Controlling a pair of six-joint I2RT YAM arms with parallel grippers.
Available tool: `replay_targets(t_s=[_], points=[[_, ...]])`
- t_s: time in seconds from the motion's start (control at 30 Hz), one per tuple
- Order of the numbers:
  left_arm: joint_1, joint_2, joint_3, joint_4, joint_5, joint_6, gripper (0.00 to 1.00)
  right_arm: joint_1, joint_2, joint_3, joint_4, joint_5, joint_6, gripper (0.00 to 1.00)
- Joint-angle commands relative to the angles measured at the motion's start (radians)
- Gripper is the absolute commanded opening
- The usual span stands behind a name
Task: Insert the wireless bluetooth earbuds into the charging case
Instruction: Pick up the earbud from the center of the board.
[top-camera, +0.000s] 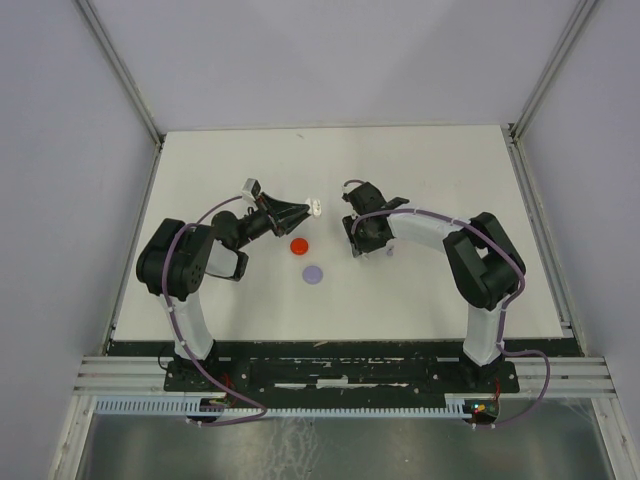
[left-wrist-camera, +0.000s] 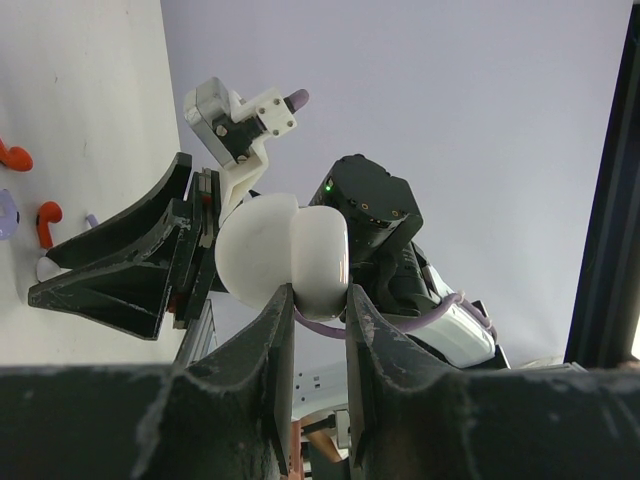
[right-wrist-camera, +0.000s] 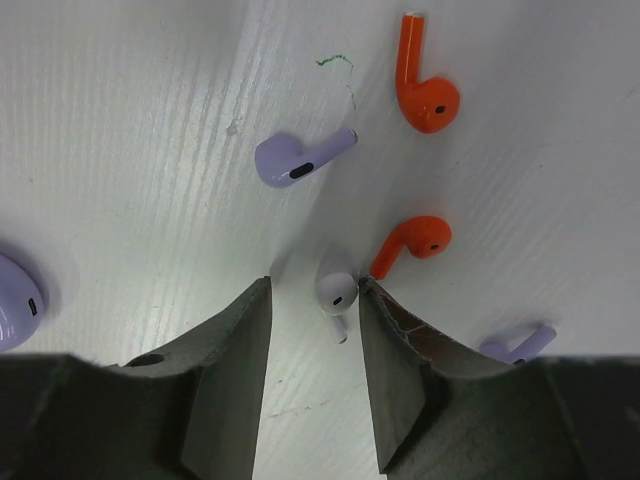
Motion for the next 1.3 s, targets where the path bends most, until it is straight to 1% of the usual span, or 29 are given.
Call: replay_targets(t_s=[0.0, 0.17, 0.23, 0.33, 0.43, 0.5, 0.57, 0.67, 0.73, 0.83, 0.93, 1.03, 1.13, 1.27], points=[[0.005, 0.009, 0.015, 0.161, 0.022, -0.029, 0.03, -0.003, 0.023, 0.035, -0.015, 0.028, -0.008, 0.48], [0.005, 0.010, 0.016, 0.161, 0.022, -0.028, 0.03, -0.003, 0.023, 0.035, -0.024, 0.036, -0.011, 0.46], [0.005, 0.011, 0.015, 0.162, 0.022, -0.028, 0.03, -0.004, 0.024, 0.035, -0.027, 0.040, -0.011, 0.42], [0.004, 0.010, 0.014, 0.161, 0.022, -0.027, 0.03, -0.003, 0.026, 0.038, -0.030, 0.040, -0.011, 0.41], [0.005, 0.011, 0.014, 0.161, 0.022, -0.026, 0.03, -0.003, 0.030, 0.041, -0.033, 0.042, -0.011, 0.36], [0.004, 0.011, 0.014, 0.161, 0.022, -0.027, 0.03, -0.003, 0.033, 0.043, -0.037, 0.042, -0.011, 0.35], [0.005, 0.011, 0.014, 0.161, 0.022, -0.027, 0.03, -0.004, 0.035, 0.044, -0.039, 0.042, -0.011, 0.32], [0.005, 0.011, 0.014, 0.161, 0.022, -0.027, 0.03, -0.004, 0.035, 0.047, -0.042, 0.043, -0.011, 0.24], [0.005, 0.010, 0.014, 0.161, 0.022, -0.027, 0.03, -0.005, 0.031, 0.050, -0.043, 0.046, -0.010, 0.22], [0.005, 0.008, 0.014, 0.161, 0.022, -0.028, 0.03, -0.010, 0.003, 0.046, -0.014, 0.043, -0.003, 0.16], [0.005, 0.003, 0.013, 0.162, 0.018, -0.030, 0.03, -0.025, -0.076, 0.027, 0.056, 0.024, 0.011, 0.10], [0.001, 0.000, 0.009, 0.162, 0.011, -0.033, 0.03, -0.048, -0.166, -0.004, 0.152, -0.013, 0.036, 0.08], [-0.009, 0.002, 0.008, 0.162, -0.001, -0.037, 0.03, -0.071, -0.265, -0.061, 0.278, -0.045, 0.069, 0.04], [-0.036, 0.007, 0.014, 0.161, -0.029, -0.054, 0.03, -0.084, -0.394, -0.161, 0.472, -0.085, 0.083, 0.04]])
